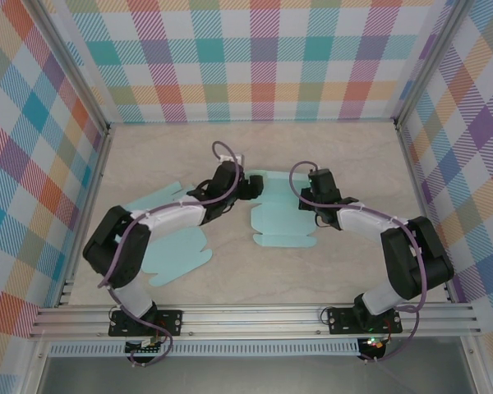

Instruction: Fold the paper box

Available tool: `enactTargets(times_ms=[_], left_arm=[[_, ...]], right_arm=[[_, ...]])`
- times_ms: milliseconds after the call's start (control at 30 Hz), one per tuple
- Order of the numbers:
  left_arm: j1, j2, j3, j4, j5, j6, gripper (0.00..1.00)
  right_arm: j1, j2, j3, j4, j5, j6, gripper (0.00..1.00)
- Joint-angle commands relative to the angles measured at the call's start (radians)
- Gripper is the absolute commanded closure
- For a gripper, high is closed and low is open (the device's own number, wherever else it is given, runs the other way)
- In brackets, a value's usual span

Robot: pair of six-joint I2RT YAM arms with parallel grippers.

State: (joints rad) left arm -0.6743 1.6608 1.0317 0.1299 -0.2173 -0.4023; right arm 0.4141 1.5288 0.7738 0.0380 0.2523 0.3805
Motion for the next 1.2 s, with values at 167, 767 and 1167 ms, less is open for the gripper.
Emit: enactTargets(times_ms=[167,767,1167], left_arm=[[-0.015,-0.246,-0.202,-0.060,-0.088,-0.281,0.22],[-0.113,-0.049,-0.227,0.198,0.090,-0.335,0.26],[-0.112,0.057,-0.128,0.233,0.096,-0.295,0.37]], right_arm=[[0.005,-0.043,-0.013,0.039,0.013,0.001,1.00],[0.005,-0.061,-0.043,0.058,-0.001,-0.003,1.00],[0.005,-0.065,-0.054,0.070,-0.018,-0.005,1.00]])
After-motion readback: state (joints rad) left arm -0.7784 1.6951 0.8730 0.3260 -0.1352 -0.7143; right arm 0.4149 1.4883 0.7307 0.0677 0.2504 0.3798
